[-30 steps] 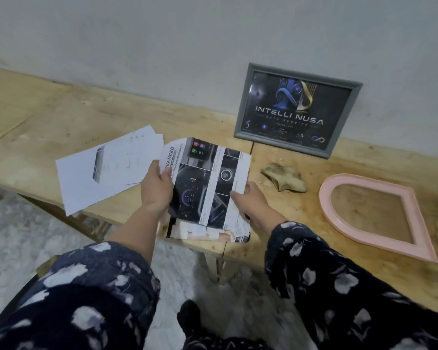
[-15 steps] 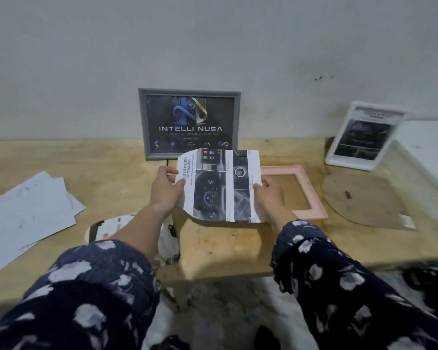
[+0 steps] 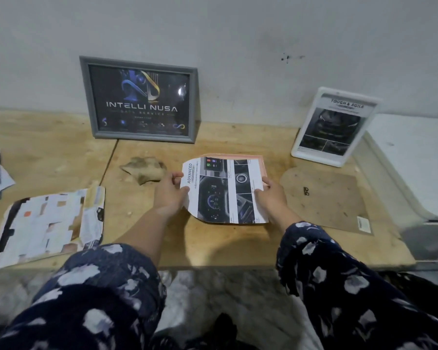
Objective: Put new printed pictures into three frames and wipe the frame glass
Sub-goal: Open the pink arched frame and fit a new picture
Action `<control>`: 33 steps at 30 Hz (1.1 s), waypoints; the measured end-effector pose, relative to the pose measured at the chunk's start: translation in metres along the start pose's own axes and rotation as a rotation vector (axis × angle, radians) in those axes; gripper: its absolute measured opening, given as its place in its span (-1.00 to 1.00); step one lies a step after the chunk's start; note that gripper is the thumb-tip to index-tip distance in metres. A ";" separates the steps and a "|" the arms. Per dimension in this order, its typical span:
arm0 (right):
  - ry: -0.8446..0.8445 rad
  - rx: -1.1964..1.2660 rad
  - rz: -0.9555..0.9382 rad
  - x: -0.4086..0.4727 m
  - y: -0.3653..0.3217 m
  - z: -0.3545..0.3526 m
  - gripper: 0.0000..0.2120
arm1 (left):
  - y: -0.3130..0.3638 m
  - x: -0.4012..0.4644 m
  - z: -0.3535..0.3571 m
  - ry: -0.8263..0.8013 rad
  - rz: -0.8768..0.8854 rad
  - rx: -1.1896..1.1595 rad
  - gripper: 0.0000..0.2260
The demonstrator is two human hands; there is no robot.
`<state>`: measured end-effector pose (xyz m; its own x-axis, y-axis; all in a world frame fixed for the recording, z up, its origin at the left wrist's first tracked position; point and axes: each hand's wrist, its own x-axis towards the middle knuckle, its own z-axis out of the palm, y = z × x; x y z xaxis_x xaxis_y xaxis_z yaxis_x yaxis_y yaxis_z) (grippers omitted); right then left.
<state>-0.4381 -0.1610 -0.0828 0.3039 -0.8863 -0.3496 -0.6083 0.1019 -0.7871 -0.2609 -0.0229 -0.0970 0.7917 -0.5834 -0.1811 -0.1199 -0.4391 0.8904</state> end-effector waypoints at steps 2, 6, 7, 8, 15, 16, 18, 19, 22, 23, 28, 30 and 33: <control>-0.022 -0.002 0.003 0.005 0.006 -0.005 -0.52 | 0.001 -0.004 0.008 -0.006 -0.018 0.019 -0.66; -0.024 0.051 0.000 0.017 0.011 -0.009 -0.46 | 0.004 -0.005 0.015 -0.006 -0.032 0.082 -0.60; -0.017 0.057 -0.009 0.019 0.012 -0.010 -0.46 | 0.005 -0.004 0.016 -0.014 -0.035 0.087 -0.58; -0.008 0.064 -0.024 0.019 0.011 -0.011 -0.47 | 0.005 -0.002 0.016 -0.026 -0.039 0.079 -0.56; -0.016 -0.092 -0.170 0.014 0.024 -0.012 -0.54 | 0.008 -0.003 0.019 -0.027 0.043 0.267 -0.56; -0.018 -0.153 -0.204 0.013 0.027 -0.011 -0.57 | 0.005 -0.004 0.019 -0.032 0.062 0.314 -0.58; -0.005 -0.315 -0.265 0.009 0.035 -0.008 -0.60 | -0.003 -0.007 0.019 -0.051 0.097 0.498 -0.61; 0.002 -0.412 -0.299 0.006 0.037 -0.008 -0.62 | -0.005 -0.010 0.020 -0.063 0.113 0.608 -0.63; 0.017 -0.633 -0.363 -0.001 0.046 -0.006 -0.63 | -0.012 -0.021 0.025 -0.097 0.173 0.791 -0.69; 0.019 -0.662 -0.367 -0.002 0.048 -0.005 -0.63 | -0.013 -0.024 0.027 -0.104 0.192 0.817 -0.71; 0.095 -0.587 -0.326 -0.008 0.052 -0.008 -0.58 | -0.008 -0.024 0.028 -0.088 0.262 0.854 -0.71; 0.133 -0.541 -0.281 -0.011 0.053 -0.017 -0.60 | 0.001 -0.021 0.034 -0.088 0.309 0.820 -0.72; 0.148 -0.539 -0.191 -0.013 0.058 -0.040 -0.61 | 0.018 -0.022 0.053 -0.127 0.345 0.762 -0.72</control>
<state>-0.5065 -0.1620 -0.1038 0.3628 -0.9239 -0.1217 -0.8512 -0.2754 -0.4467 -0.3124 -0.0543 -0.0990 0.5685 -0.8219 -0.0371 -0.7500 -0.5362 0.3873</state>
